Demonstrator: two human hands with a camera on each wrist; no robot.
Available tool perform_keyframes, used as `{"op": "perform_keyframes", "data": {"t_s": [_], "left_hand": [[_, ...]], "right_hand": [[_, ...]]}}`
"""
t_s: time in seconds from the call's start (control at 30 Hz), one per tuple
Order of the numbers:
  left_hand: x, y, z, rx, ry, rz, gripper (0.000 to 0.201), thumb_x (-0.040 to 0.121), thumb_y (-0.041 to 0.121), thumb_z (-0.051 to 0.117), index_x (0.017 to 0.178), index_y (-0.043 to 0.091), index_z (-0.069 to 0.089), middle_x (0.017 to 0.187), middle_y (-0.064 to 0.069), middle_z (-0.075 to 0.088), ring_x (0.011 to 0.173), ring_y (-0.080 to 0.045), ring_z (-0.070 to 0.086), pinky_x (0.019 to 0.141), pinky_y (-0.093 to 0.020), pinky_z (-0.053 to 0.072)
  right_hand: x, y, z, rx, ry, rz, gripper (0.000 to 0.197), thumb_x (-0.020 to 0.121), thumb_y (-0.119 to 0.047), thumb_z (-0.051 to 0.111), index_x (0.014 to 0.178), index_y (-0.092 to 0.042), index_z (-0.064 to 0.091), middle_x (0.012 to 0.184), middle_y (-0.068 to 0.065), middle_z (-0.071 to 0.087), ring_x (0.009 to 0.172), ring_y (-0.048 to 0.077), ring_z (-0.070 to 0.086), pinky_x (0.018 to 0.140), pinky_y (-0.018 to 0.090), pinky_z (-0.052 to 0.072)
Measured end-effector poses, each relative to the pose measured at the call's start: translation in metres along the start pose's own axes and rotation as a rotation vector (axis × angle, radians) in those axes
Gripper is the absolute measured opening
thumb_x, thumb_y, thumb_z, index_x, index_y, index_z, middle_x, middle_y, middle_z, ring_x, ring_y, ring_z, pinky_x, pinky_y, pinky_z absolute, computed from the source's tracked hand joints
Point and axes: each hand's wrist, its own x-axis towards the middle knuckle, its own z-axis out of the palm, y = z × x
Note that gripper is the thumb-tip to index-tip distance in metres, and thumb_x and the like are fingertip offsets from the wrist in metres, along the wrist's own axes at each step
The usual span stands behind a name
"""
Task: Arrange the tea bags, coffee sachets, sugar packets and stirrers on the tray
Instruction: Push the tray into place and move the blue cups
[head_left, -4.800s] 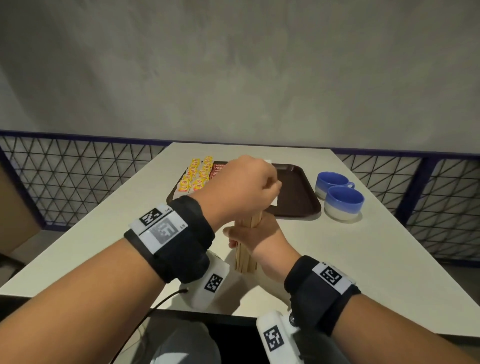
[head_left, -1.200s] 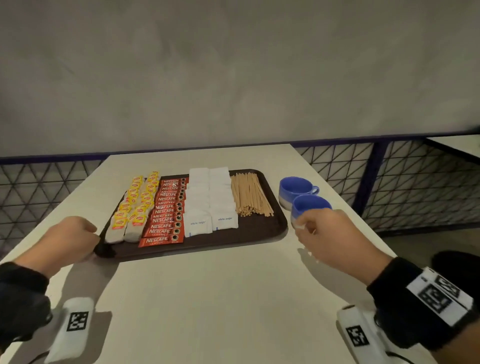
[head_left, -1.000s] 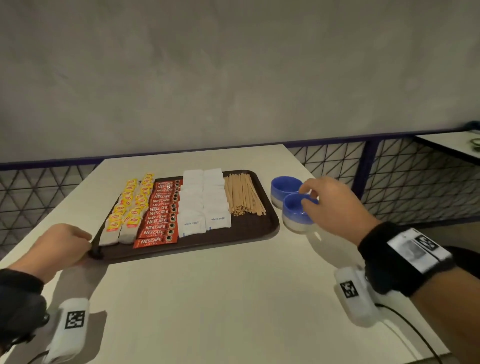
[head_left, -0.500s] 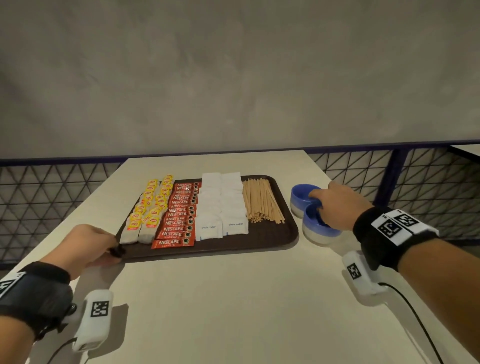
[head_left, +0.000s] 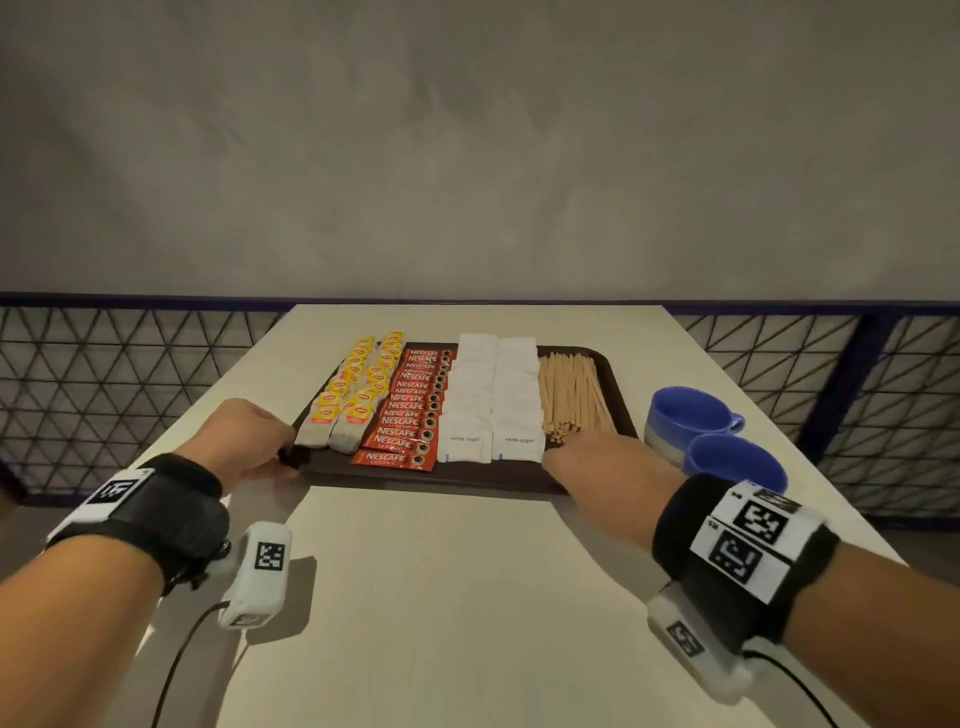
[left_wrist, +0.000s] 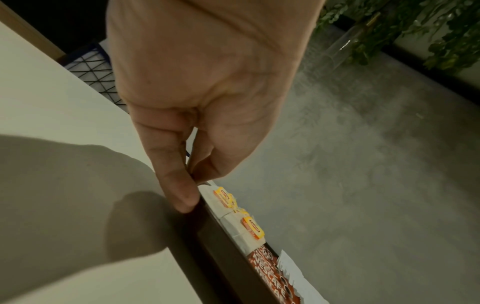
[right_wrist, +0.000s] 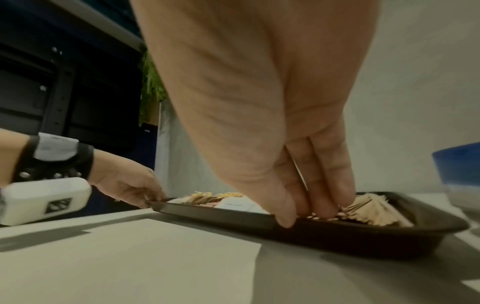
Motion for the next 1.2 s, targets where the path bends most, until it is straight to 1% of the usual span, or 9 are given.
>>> {"op": "perform_keyframes", "data": {"t_s": [0.07, 0.17, 0.4, 0.53, 0.73, 0.83, 0.93, 1.03, 1.2], "left_hand": [[0.012, 0.002, -0.001, 0.009, 0.01, 0.008, 0.009, 0.09, -0.008, 0.065, 0.088, -0.01, 0.073, 0.09, -0.029, 0.073, 0.086, -0.043, 0.075, 0.082, -0.053, 0.064], [0.024, 0.009, 0.0, 0.008, 0.015, 0.01, 0.007, 0.088, -0.008, 0.066, 0.086, -0.009, 0.073, 0.085, -0.026, 0.073, 0.085, -0.042, 0.075, 0.088, -0.056, 0.061], [0.055, 0.032, 0.013, 0.06, 0.07, 0.129, 0.014, 0.093, -0.005, 0.066, 0.093, 0.007, 0.073, 0.088, -0.014, 0.072, 0.081, -0.03, 0.073, 0.076, -0.042, 0.063], [0.084, 0.046, 0.023, 0.006, 0.107, 0.142, 0.021, 0.091, -0.005, 0.07, 0.077, 0.01, 0.075, 0.087, -0.013, 0.072, 0.081, -0.031, 0.072, 0.08, -0.044, 0.063], [0.123, 0.066, 0.034, -0.028, 0.025, 0.142, 0.01, 0.086, -0.009, 0.07, 0.095, -0.01, 0.074, 0.094, -0.023, 0.075, 0.092, -0.038, 0.076, 0.083, -0.045, 0.065], [0.14, 0.065, 0.042, 0.096, -0.012, 0.163, 0.007, 0.067, -0.007, 0.074, 0.074, -0.009, 0.074, 0.072, -0.022, 0.066, 0.078, -0.038, 0.069, 0.084, -0.051, 0.063], [0.149, 0.066, 0.051, 0.186, -0.017, 0.174, 0.006, 0.062, -0.003, 0.073, 0.066, -0.007, 0.074, 0.062, -0.015, 0.058, 0.069, -0.031, 0.06, 0.068, -0.038, 0.054], [0.15, 0.069, 0.055, 0.208, -0.006, 0.209, 0.004, 0.068, -0.005, 0.075, 0.072, -0.006, 0.077, 0.072, -0.023, 0.066, 0.079, -0.04, 0.068, 0.079, -0.045, 0.061], [0.157, 0.066, 0.056, 0.157, -0.003, 0.188, 0.008, 0.076, -0.009, 0.075, 0.084, -0.012, 0.075, 0.094, -0.032, 0.072, 0.095, -0.044, 0.072, 0.094, -0.053, 0.059]], "right_hand": [[0.008, 0.01, -0.002, 0.053, -0.02, 0.02, 0.015, 0.102, -0.021, 0.052, 0.115, -0.023, 0.06, 0.099, -0.002, 0.061, 0.089, 0.016, 0.063, 0.086, 0.032, 0.057], [0.019, 0.018, -0.003, 0.082, -0.054, 0.013, 0.014, 0.101, -0.027, 0.054, 0.114, -0.028, 0.061, 0.1, -0.005, 0.062, 0.09, 0.013, 0.062, 0.087, 0.03, 0.056], [0.073, 0.032, -0.017, -0.059, -0.083, 0.059, 0.021, 0.101, -0.023, 0.053, 0.121, -0.021, 0.06, 0.097, -0.003, 0.055, 0.09, 0.017, 0.059, 0.091, 0.034, 0.056], [0.106, 0.045, -0.02, -0.087, -0.068, 0.12, 0.023, 0.099, -0.02, 0.056, 0.121, -0.019, 0.061, 0.099, 0.002, 0.056, 0.098, 0.022, 0.063, 0.091, 0.034, 0.055], [0.153, 0.066, -0.01, -0.069, -0.025, 0.234, 0.024, 0.102, -0.012, 0.049, 0.123, -0.015, 0.062, 0.112, 0.006, 0.064, 0.099, 0.023, 0.064, 0.087, 0.032, 0.053], [0.166, 0.07, -0.004, -0.076, -0.02, 0.279, 0.023, 0.103, -0.01, 0.047, 0.12, -0.015, 0.062, 0.106, 0.005, 0.061, 0.096, 0.022, 0.064, 0.085, 0.032, 0.053], [0.174, 0.076, -0.002, -0.073, -0.011, 0.289, 0.023, 0.102, -0.01, 0.048, 0.12, -0.016, 0.062, 0.108, 0.005, 0.063, 0.101, 0.023, 0.065, 0.087, 0.034, 0.055], [0.181, 0.082, -0.003, -0.077, -0.033, 0.276, 0.025, 0.101, -0.008, 0.048, 0.121, -0.014, 0.062, 0.113, 0.006, 0.064, 0.101, 0.023, 0.065, 0.088, 0.033, 0.054], [0.187, 0.083, -0.003, -0.104, -0.059, 0.276, 0.024, 0.103, -0.009, 0.048, 0.122, -0.012, 0.062, 0.095, 0.002, 0.051, 0.083, 0.019, 0.052, 0.083, 0.028, 0.051]]}}
